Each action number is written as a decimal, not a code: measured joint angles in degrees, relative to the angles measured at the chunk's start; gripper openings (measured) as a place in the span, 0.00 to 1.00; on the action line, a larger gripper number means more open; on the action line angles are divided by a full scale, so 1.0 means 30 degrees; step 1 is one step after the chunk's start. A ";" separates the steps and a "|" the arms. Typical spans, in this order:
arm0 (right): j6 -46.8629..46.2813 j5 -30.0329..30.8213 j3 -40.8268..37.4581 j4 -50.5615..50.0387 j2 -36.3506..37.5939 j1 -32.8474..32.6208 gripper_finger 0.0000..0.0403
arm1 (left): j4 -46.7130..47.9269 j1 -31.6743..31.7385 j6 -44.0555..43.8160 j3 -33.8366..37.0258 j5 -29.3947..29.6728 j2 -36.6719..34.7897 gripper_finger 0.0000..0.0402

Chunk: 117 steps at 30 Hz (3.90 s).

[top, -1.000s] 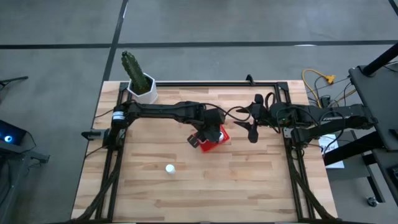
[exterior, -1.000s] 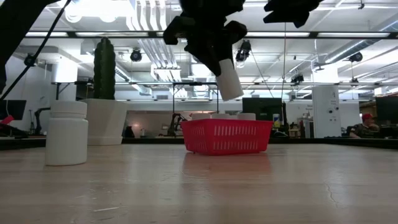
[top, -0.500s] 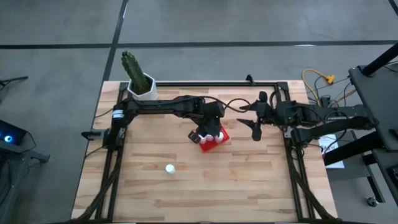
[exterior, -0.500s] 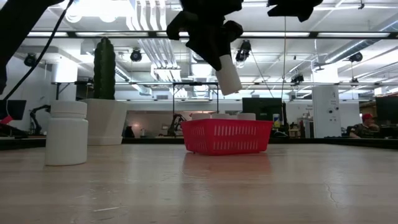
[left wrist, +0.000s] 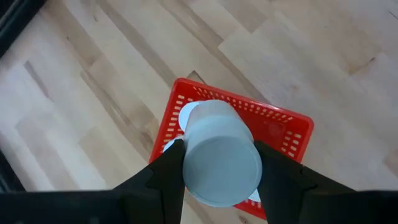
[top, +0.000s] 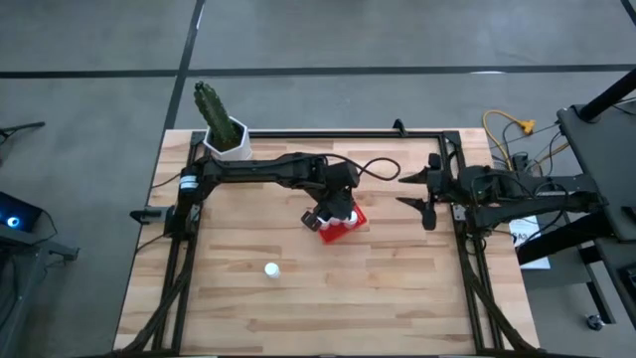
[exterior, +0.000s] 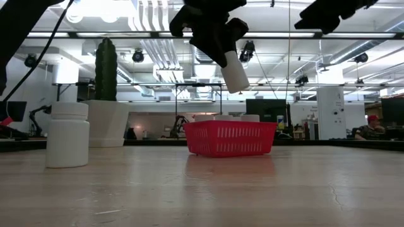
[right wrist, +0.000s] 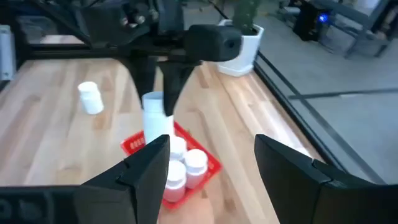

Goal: Pick and place pill bottles into a basket
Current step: Put the white pill bottle into the red bin

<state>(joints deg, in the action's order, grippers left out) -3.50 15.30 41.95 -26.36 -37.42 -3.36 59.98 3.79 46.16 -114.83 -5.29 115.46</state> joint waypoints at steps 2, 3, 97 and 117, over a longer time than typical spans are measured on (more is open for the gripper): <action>0.0302 -0.0505 -0.1011 0.1072 0.0545 0.0000 0.56 | 0.0008 -0.0012 0.0175 0.0007 -0.0086 -0.0006 0.35; 0.0549 -0.0873 -0.1565 0.1751 0.0832 0.0000 0.56 | 0.0001 -0.0012 0.0171 0.0014 -0.0171 -0.0006 0.35; 0.2155 -0.6568 -0.6206 0.6109 0.5331 0.0000 0.56 | -0.1500 -0.0041 0.1271 0.1909 -0.0879 0.1480 0.35; 0.1951 -0.6575 -0.6206 0.6022 0.5331 0.0000 0.56 | -0.1500 0.0032 0.1270 0.1916 -0.0599 0.1480 0.35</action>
<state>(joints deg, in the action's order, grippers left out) 2.35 -4.43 23.33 -8.29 -21.43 -3.36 55.48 3.88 49.97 -109.08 -7.08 119.90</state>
